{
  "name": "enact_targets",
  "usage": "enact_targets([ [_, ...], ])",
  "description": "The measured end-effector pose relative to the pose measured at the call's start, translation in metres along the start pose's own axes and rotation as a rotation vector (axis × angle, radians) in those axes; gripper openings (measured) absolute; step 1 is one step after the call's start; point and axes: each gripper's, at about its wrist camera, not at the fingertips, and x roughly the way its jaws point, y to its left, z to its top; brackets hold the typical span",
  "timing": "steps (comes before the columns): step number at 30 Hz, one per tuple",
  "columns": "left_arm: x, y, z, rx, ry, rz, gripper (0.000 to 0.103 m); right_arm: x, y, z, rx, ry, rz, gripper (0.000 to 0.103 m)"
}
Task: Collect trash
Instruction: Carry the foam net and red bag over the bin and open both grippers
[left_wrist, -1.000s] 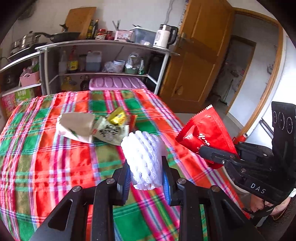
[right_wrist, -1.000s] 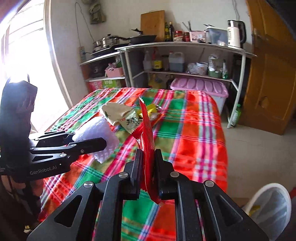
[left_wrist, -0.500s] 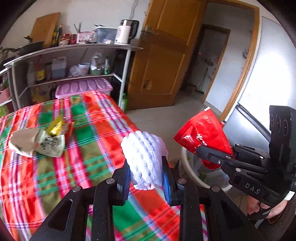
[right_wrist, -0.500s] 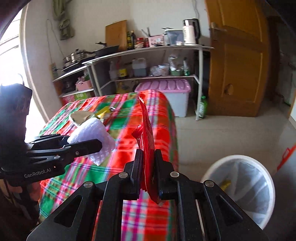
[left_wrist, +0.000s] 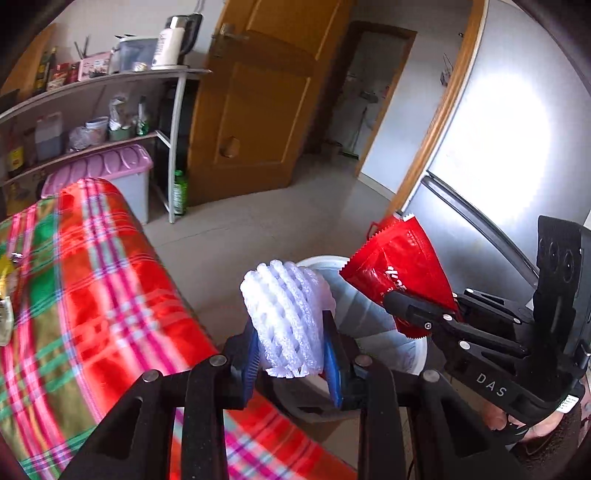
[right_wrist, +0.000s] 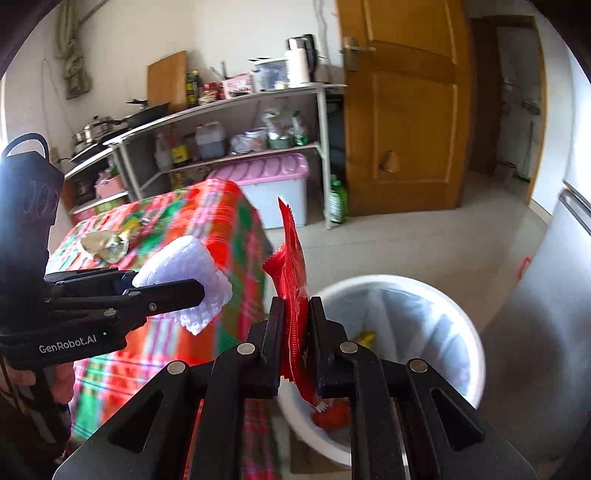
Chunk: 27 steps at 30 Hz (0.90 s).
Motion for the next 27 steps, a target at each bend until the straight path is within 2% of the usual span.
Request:
enact_targets([
  [5, 0.037, -0.024, 0.002, 0.041, 0.055, -0.022, 0.03, 0.006, -0.032, -0.013, 0.051, 0.036, -0.062, 0.013],
  [13, 0.082, -0.035, 0.001, 0.029, 0.131, -0.034, 0.033, 0.021, -0.077, -0.037, 0.109, 0.107, -0.143, 0.013],
  [21, 0.102, -0.036, 0.001, 0.022, 0.172, -0.039, 0.041, 0.04, -0.105, -0.053, 0.147, 0.176, -0.173, 0.015],
  [24, 0.107, -0.039, 0.0, 0.025, 0.184, -0.035, 0.048, 0.045, -0.109, -0.055, 0.143, 0.19, -0.198, 0.019],
  [26, 0.107, -0.041, -0.001, 0.035, 0.187, -0.037, 0.05, 0.043, -0.112, -0.056, 0.148, 0.186, -0.202, 0.025],
  [27, 0.108, -0.042, -0.002, 0.037, 0.189, -0.039, 0.05, 0.043, -0.112, -0.055, 0.15, 0.183, -0.204, 0.034],
])
